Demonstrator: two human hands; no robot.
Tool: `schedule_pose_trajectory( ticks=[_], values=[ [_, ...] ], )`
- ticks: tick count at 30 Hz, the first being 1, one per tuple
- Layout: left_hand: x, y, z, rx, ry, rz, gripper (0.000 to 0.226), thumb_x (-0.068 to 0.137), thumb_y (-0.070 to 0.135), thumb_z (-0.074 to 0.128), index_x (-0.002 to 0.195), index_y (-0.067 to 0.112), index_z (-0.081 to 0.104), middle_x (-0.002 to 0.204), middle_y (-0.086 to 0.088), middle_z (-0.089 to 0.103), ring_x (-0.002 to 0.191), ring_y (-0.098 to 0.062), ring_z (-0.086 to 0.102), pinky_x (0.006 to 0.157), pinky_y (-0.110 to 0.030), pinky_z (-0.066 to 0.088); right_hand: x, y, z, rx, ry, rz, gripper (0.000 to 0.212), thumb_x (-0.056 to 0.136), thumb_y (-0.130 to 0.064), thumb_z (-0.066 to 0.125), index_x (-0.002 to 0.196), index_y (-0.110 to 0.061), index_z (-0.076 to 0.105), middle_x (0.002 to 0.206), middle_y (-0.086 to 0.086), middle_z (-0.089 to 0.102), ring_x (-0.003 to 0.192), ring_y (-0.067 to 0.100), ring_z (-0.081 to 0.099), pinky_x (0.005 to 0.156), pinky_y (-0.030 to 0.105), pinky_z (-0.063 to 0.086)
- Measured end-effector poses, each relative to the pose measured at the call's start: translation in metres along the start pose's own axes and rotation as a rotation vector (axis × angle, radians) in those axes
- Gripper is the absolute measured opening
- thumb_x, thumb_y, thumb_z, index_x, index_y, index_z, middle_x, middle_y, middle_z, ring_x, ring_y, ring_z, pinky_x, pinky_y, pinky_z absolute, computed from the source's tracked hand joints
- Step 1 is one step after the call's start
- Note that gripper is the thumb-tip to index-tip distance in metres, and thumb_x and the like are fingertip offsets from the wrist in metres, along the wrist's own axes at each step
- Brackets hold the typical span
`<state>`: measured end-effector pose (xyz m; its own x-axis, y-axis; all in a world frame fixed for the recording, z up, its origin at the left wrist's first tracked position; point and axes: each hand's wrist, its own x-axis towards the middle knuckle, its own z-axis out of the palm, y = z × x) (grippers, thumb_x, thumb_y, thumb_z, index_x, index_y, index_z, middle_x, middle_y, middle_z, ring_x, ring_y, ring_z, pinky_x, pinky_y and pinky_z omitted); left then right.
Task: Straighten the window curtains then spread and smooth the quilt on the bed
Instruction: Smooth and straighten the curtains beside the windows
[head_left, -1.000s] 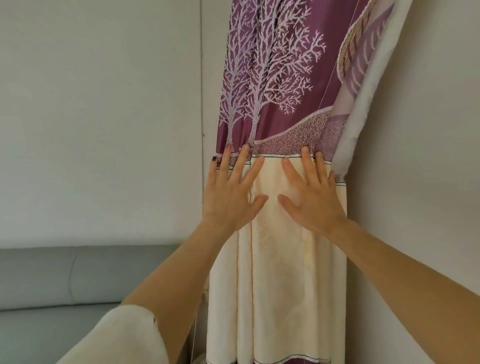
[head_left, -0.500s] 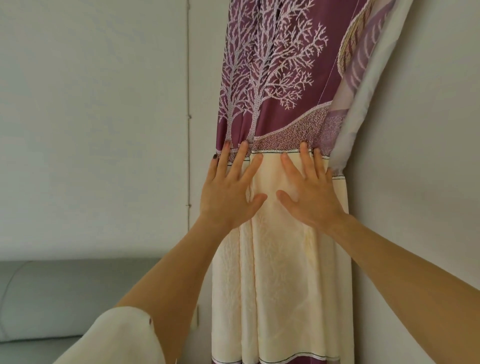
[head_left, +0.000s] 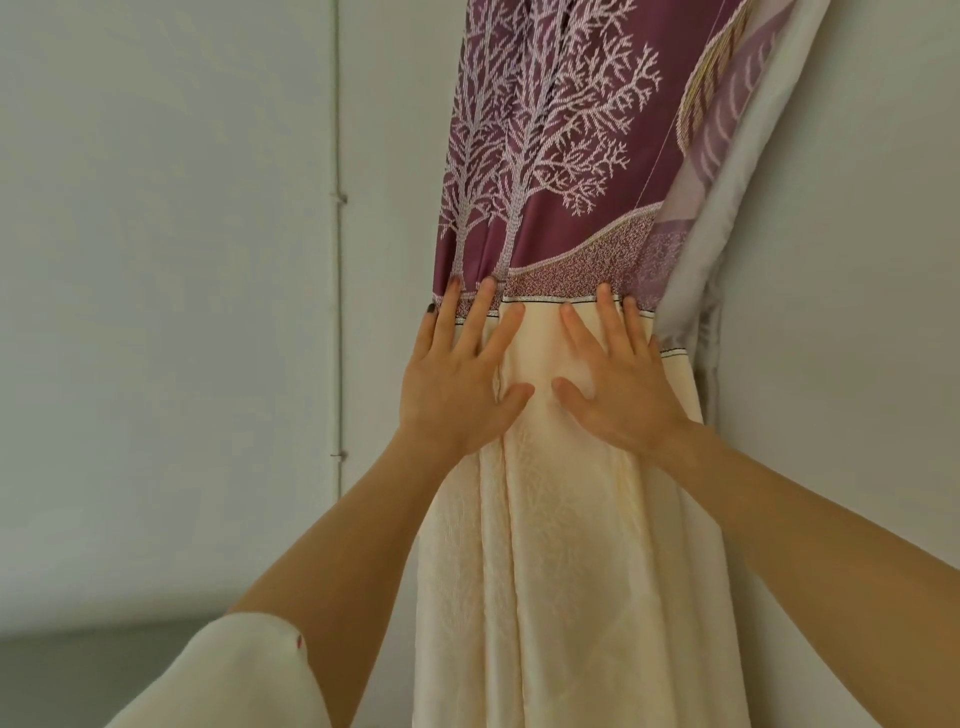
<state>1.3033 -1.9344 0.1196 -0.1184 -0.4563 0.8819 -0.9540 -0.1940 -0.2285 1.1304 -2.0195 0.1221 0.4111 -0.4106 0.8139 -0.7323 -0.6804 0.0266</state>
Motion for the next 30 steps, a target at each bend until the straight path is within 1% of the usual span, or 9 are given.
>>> schedule_pose_trajectory(
  ticks=[10,14,16,19,23,25,27,28,30],
  values=[
    [0.045,-0.021,0.099,-0.046,-0.030,-0.014,0.078,0.085,0.062,0.034,0.150,0.030,0.006,0.160,-0.004,-0.002,0.146,-0.031,-0.007,0.118,-0.045,0.003,0.060,0.034,0.077,-0.040,-0.025,0.030,0.077,0.086,-0.053,0.043,0.146,-0.038,-0.003,0.157,0.002,-0.018,0.143,0.031,-0.016,0.112,0.060,0.002],
    [0.051,-0.024,0.134,-0.068,-0.069,-0.055,0.076,0.087,0.062,0.032,0.150,0.030,0.005,0.160,-0.004,-0.003,0.147,-0.029,-0.007,0.118,-0.043,0.002,0.085,0.048,0.104,-0.089,-0.069,0.034,0.076,0.086,-0.055,0.039,0.145,-0.040,-0.007,0.157,0.000,-0.020,0.144,0.030,-0.015,0.114,0.060,0.005],
    [0.052,-0.023,0.148,-0.052,-0.046,-0.065,0.075,0.087,0.061,0.035,0.150,0.028,0.010,0.160,-0.006,0.003,0.147,-0.031,-0.002,0.118,-0.044,0.001,0.092,0.052,0.115,-0.075,-0.060,0.025,0.076,0.086,-0.054,0.040,0.145,-0.041,-0.007,0.157,0.000,-0.020,0.144,0.030,-0.016,0.114,0.061,0.004],
    [0.051,-0.022,0.155,-0.025,0.013,-0.061,0.074,0.086,0.059,0.040,0.149,0.026,0.021,0.158,-0.009,0.014,0.146,-0.035,0.008,0.117,-0.047,0.006,0.092,0.053,0.122,-0.029,-0.022,0.004,0.076,0.086,-0.051,0.044,0.145,-0.041,-0.004,0.157,0.001,-0.017,0.143,0.030,-0.017,0.112,0.060,0.001],
    [0.053,-0.020,0.144,0.008,-0.001,-0.057,0.071,0.082,0.056,0.047,0.143,0.022,0.036,0.153,-0.013,0.031,0.141,-0.040,0.022,0.112,-0.052,0.023,0.089,0.051,0.112,-0.017,-0.063,-0.002,0.075,0.088,-0.047,0.046,0.146,-0.039,0.000,0.158,0.002,-0.014,0.144,0.029,-0.014,0.113,0.057,0.003],
    [0.056,-0.019,0.132,0.017,-0.008,-0.054,0.065,0.082,0.053,0.047,0.139,0.023,0.039,0.146,-0.012,0.041,0.135,-0.041,0.033,0.104,-0.052,0.033,0.083,0.050,0.101,-0.007,-0.094,-0.019,0.072,0.090,-0.041,0.046,0.147,-0.035,0.003,0.158,0.002,-0.011,0.145,0.029,-0.009,0.114,0.055,0.008],
    [0.058,-0.019,0.117,0.031,0.046,-0.033,0.062,0.085,0.051,0.044,0.142,0.029,0.033,0.128,-0.009,0.057,0.118,-0.036,0.049,0.092,-0.048,0.041,0.078,0.049,0.088,0.011,-0.109,-0.022,0.068,0.092,-0.035,0.044,0.149,-0.026,0.007,0.159,0.004,0.001,0.145,0.029,0.003,0.116,0.051,0.017],
    [0.060,-0.018,0.109,0.053,0.098,-0.008,0.061,0.088,0.049,0.042,0.145,0.032,0.029,0.113,-0.007,0.063,0.104,-0.032,0.056,0.086,-0.044,0.044,0.076,0.048,0.079,0.027,-0.097,-0.010,0.067,0.092,-0.033,0.042,0.149,-0.020,0.008,0.158,0.007,0.012,0.144,0.028,0.013,0.114,0.048,0.024],
    [0.069,-0.016,0.088,0.121,0.209,0.026,0.058,0.091,0.047,0.040,0.146,0.031,0.029,0.088,-0.004,0.064,0.081,-0.025,0.057,0.072,-0.038,0.044,0.073,0.045,0.060,0.007,-0.005,-0.016,0.064,0.093,-0.030,0.040,0.148,-0.015,0.011,0.147,0.008,0.040,0.132,0.027,0.039,0.104,0.046,0.037]
  ],
)
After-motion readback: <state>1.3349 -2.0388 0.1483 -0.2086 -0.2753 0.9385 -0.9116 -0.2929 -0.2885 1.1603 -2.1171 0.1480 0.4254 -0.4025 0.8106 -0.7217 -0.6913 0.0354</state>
